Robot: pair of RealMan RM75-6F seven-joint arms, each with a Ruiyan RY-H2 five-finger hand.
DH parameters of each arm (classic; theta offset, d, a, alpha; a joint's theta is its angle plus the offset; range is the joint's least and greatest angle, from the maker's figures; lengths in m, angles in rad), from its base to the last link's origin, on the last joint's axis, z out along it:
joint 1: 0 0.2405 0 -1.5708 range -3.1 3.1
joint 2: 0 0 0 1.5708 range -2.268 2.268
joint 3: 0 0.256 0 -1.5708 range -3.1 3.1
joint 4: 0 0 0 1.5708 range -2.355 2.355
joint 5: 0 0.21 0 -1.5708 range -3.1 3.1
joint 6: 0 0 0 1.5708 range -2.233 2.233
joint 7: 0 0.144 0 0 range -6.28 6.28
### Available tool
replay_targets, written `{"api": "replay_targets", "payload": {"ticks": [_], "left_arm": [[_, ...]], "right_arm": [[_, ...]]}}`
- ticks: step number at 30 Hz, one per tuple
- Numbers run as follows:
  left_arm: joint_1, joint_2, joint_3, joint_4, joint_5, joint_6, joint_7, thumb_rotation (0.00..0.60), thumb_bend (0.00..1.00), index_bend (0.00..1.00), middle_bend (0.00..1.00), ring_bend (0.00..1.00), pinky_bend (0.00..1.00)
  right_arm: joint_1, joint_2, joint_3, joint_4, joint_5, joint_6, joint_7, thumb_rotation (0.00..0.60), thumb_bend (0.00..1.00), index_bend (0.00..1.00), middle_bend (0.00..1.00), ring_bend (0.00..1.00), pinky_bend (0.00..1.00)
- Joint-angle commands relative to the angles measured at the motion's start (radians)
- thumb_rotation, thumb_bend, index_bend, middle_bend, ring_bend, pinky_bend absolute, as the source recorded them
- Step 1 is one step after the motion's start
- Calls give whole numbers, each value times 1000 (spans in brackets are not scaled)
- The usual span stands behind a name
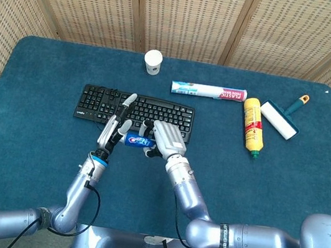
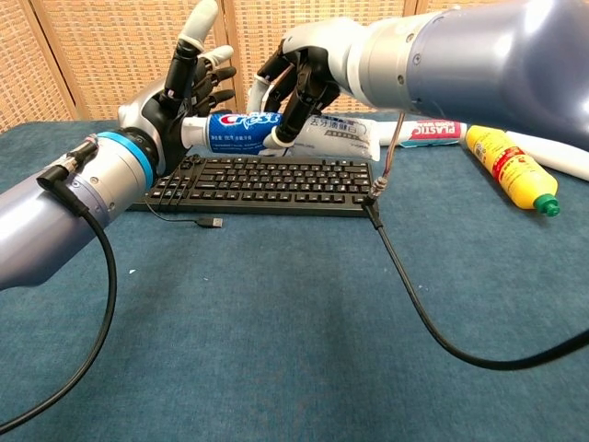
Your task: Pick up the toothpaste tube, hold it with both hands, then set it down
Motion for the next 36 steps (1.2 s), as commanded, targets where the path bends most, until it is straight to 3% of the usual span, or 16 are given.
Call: {"api": "replay_targets", "payload": {"ticks": [1, 36], "left_arm": [[-4, 0, -6, -8, -8, -9, 1, 117, 0, 0, 0, 0, 0], [-8, 2, -35, -36, -44, -20, 31, 131, 0, 0, 0, 0, 0]], "right_arm": [[3, -3, 3, 1, 3, 3, 2, 600, 771, 728, 684, 592, 561], [13, -2, 7, 0, 24, 32, -1, 600, 770, 729, 684, 593, 561]]}}
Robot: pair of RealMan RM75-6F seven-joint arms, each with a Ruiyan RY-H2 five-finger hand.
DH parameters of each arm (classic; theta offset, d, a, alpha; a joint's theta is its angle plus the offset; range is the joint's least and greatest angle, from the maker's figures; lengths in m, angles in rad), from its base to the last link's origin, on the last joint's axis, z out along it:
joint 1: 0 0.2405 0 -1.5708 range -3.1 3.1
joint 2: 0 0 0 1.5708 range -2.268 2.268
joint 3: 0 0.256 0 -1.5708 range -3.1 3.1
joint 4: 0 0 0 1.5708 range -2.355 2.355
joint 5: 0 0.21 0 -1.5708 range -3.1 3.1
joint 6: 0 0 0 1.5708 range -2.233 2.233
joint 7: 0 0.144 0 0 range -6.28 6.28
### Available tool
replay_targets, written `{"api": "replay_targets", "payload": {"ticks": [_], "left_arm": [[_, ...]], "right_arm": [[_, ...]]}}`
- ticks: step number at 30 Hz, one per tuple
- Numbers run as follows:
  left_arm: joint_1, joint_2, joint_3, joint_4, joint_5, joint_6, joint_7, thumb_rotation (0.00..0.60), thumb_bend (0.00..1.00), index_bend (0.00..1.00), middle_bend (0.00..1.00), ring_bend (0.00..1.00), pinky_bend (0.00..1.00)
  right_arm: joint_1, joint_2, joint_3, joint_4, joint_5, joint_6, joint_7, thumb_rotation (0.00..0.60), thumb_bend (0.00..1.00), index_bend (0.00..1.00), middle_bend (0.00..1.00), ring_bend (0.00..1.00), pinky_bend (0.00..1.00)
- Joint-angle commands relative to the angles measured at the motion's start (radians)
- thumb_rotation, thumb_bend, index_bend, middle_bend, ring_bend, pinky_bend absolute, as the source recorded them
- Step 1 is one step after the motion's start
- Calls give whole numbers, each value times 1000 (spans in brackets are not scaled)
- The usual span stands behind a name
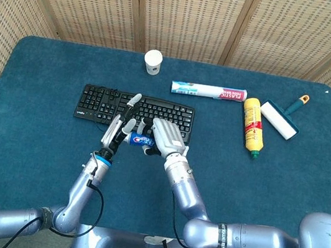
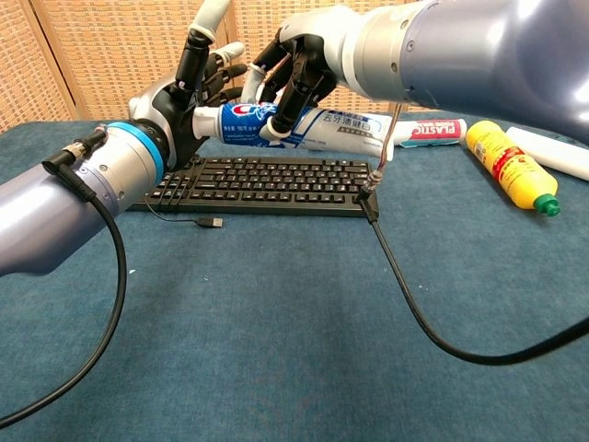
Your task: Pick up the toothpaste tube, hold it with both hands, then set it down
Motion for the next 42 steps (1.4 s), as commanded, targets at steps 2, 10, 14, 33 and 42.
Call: {"api": "replay_targets", "payload": {"ticks": [2, 10, 14, 33, 42], "left_arm": [[-2, -2, -2, -1, -3, -1, 4, 132, 0, 0, 0, 0, 0], [-7, -3, -4, -5, -8, -6, 13, 136, 0, 0, 0, 0, 0], [-3, -1, -2, -6, -9, -5, 13, 137, 0, 0, 0, 0, 0], [98, 166, 18, -36, 103, 72, -34, 139, 0, 0, 0, 0, 0], [149, 350, 63, -17, 180, 102, 101, 184, 0, 0, 0, 0, 0]], "right_arm": [[1, -4, 0, 5, 2, 1, 1, 600, 770, 729, 684, 593, 561], [2, -8, -1, 11, 3, 6, -1, 600, 770, 729, 684, 593, 561], [-2, -4, -2, 9, 6, 9, -1, 600, 770, 729, 684, 593, 561], [-70, 74, -43, -16, -3, 4, 7, 600, 769, 729, 684, 594, 561], [-101, 73, -120, 20, -29, -16, -8, 600, 769, 729, 684, 594, 561]]}}
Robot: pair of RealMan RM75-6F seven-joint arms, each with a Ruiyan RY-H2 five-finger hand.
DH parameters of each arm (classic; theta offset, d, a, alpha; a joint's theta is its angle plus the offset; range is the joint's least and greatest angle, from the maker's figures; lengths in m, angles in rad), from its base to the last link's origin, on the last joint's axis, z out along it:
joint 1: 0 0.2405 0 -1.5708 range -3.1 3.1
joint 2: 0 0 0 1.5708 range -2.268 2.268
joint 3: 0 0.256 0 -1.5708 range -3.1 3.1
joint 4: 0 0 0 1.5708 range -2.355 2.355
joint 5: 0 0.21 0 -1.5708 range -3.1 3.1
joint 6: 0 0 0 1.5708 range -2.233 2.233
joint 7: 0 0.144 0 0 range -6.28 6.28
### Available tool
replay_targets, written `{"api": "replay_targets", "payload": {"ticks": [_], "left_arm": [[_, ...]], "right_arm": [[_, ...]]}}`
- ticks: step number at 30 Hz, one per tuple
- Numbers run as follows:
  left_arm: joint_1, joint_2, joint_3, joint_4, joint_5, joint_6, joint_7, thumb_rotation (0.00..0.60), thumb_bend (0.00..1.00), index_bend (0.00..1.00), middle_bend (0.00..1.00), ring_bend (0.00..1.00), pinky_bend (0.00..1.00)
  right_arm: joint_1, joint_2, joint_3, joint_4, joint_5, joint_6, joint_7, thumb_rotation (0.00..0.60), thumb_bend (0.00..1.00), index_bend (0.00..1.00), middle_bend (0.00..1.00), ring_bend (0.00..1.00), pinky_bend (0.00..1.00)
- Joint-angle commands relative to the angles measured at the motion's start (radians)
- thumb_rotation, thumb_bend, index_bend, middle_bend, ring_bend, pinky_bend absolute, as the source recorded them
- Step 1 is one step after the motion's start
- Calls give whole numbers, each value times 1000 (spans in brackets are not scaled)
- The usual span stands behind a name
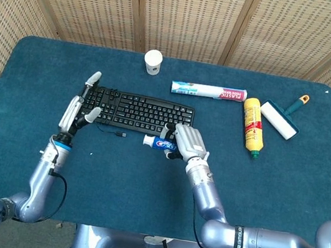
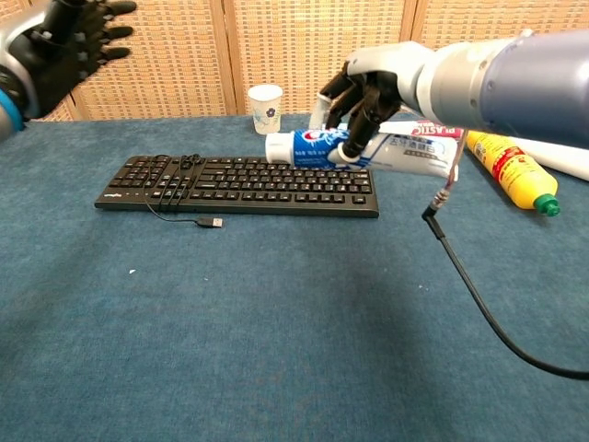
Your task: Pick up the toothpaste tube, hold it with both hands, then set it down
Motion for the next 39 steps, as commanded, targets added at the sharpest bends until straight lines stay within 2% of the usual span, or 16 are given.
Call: {"api": "replay_targets", "payload": {"ticks": [1, 5, 8, 14, 15, 17, 19, 21, 24, 29, 31, 33, 36, 39], "left_arm": [[27, 82, 33, 7, 30, 9, 94, 190, 0, 0, 0, 0, 0], [50, 153, 65, -2, 40, 8, 170, 240, 0, 0, 0, 0, 0], [69, 196, 89, -7, 45, 14, 220, 308, 0, 0, 0, 0, 0], [106, 245, 119, -16, 50, 37, 228, 315, 0, 0, 0, 0, 0], [111, 251, 124, -15, 53, 41, 228, 315, 0, 0, 0, 0, 0], [121, 259, 135, -10, 57, 47, 226, 315, 0, 0, 0, 0, 0], [130, 267, 145, -6, 60, 51, 220, 315, 0, 0, 0, 0, 0], [135, 272, 151, -2, 60, 53, 218, 315, 0, 0, 0, 0, 0], [142, 281, 160, -1, 63, 59, 220, 315, 0, 0, 0, 0, 0], [165, 311, 180, -27, 81, 91, 247, 330, 0, 0, 0, 0, 0], [181, 329, 196, -43, 94, 109, 273, 359, 0, 0, 0, 0, 0], [200, 353, 216, -67, 106, 128, 310, 396, 0, 0, 0, 0, 0], [238, 396, 255, -113, 125, 157, 374, 499, 0, 0, 0, 0, 0], [285, 438, 305, -155, 150, 196, 449, 538, 0, 0, 0, 0, 0]], "right_arm": [[-8, -11, -31, 23, -14, -6, -13, 600, 769, 729, 684, 594, 561], [-13, -34, -69, 59, -33, -7, -32, 600, 769, 729, 684, 594, 560], [-13, -55, -109, 95, -56, -3, -65, 600, 768, 729, 684, 594, 560], [-28, -112, -164, 166, -84, -7, -86, 600, 764, 728, 683, 591, 560], [-32, -122, -171, 179, -87, -10, -85, 600, 738, 701, 662, 574, 555], [-41, -139, -180, 203, -94, -16, -76, 600, 524, 505, 520, 454, 465], [-55, -154, -189, 224, -111, -30, -58, 600, 134, 180, 235, 187, 205], [-66, -154, -192, 229, -126, -51, -34, 600, 8, 57, 89, 39, 52], [-82, -142, -188, 223, -164, -55, -9, 600, 0, 9, 22, 0, 0], [-125, -71, -193, 137, -271, -2, 10, 600, 0, 0, 16, 0, 0], [-151, -31, -205, 90, -332, 41, 14, 600, 0, 0, 13, 0, 0], [-185, 17, -231, 43, -413, 90, 20, 600, 0, 0, 7, 0, 0], [-249, 91, -289, 7, -556, 178, 30, 600, 0, 0, 1, 0, 0], [-336, 161, -374, 25, -736, 300, 60, 600, 0, 0, 0, 0, 0]]}}
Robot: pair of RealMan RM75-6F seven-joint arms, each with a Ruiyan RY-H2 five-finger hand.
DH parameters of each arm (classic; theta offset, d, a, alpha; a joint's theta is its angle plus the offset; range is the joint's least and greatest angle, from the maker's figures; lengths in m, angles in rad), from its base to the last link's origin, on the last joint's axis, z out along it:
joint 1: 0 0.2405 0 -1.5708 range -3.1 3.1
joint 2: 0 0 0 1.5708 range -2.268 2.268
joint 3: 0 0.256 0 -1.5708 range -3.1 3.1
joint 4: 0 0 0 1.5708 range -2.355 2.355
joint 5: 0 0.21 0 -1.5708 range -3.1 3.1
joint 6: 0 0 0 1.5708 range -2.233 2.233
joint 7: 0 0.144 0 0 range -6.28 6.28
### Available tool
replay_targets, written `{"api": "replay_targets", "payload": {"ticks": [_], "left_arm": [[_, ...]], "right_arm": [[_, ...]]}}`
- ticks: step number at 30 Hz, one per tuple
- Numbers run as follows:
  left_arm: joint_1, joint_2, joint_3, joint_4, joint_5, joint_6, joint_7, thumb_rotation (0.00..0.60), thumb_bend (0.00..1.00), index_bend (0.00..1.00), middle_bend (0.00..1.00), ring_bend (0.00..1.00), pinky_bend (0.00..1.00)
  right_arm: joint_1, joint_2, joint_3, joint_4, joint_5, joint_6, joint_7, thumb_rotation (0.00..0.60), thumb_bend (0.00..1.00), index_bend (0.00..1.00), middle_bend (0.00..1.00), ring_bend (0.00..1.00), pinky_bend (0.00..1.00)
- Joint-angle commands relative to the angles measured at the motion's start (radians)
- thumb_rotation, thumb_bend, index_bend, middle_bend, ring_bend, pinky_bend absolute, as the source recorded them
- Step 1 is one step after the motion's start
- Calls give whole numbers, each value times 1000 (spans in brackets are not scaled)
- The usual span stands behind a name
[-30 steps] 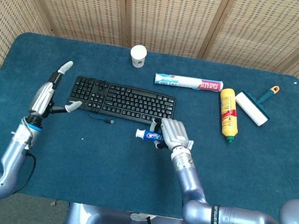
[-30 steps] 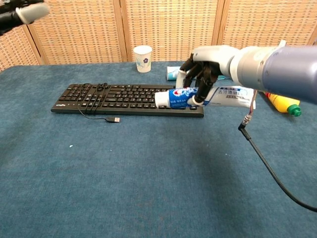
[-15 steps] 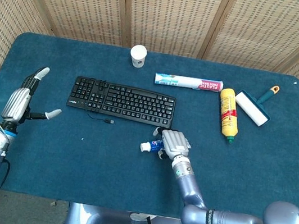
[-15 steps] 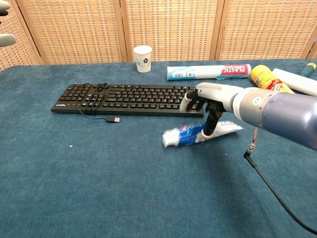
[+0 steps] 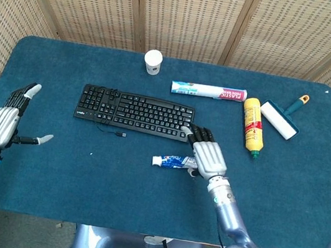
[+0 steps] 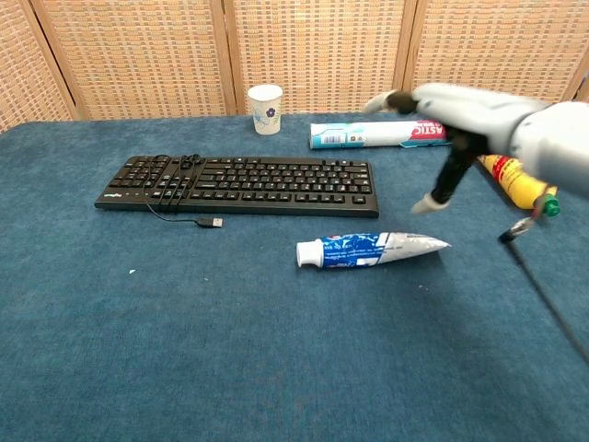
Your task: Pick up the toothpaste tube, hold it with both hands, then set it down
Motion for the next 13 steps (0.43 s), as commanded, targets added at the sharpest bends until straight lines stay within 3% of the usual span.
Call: {"api": "replay_targets", "payload": {"ticks": [1, 6, 13], "left_arm": [[68, 60, 71, -63, 39, 59, 98, 553, 0, 0, 0, 0, 0], [145, 89, 137, -89, 86, 140, 168, 593, 0, 0, 0, 0, 0], [208, 99, 181, -75, 131, 211, 160, 600, 0, 0, 0, 0, 0]], "right_arm": [[-149, 131, -139, -6, -279, 198, 54, 600, 0, 0, 0, 0, 0], [-279, 182, -241, 93, -446, 328, 124, 600, 0, 0, 0, 0, 0], [-403, 187, -271, 176, -525, 442, 124, 600, 0, 0, 0, 0, 0]]}}
